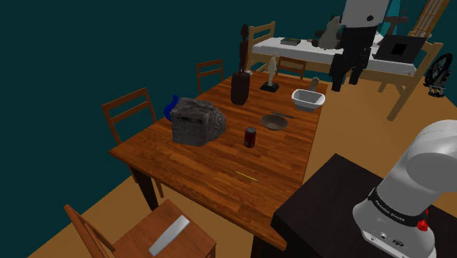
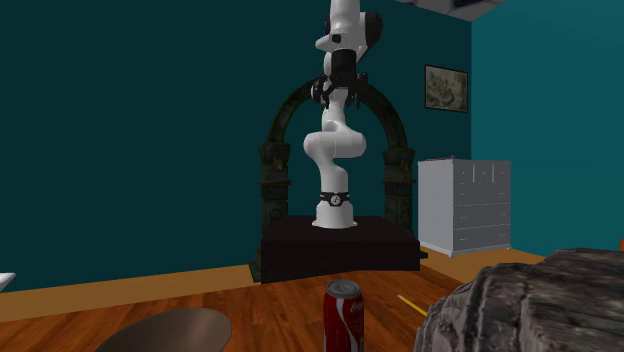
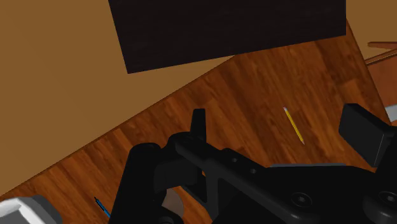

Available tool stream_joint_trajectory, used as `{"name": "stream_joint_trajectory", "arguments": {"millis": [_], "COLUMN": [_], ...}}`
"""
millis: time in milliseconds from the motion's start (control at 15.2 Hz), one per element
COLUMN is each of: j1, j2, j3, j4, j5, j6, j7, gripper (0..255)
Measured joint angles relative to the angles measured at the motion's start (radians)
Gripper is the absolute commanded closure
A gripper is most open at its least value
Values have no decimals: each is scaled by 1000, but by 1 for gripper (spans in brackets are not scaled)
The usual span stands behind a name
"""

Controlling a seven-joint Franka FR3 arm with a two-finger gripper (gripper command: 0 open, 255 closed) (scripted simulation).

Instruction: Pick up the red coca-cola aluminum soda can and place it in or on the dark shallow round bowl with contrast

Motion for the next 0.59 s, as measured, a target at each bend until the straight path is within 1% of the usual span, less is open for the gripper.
{"name": "stream_joint_trajectory", "arguments": {"millis": [66,264,594], "j1": [0,-2,-9], "j2": [0,31,168], "j3": [0,-1,-2], "j4": [0,-37,-75], "j5": [0,-1,-4], "j6": [0,74,262], "j7": [0,-2,-4], "gripper": [0,0,0]}}
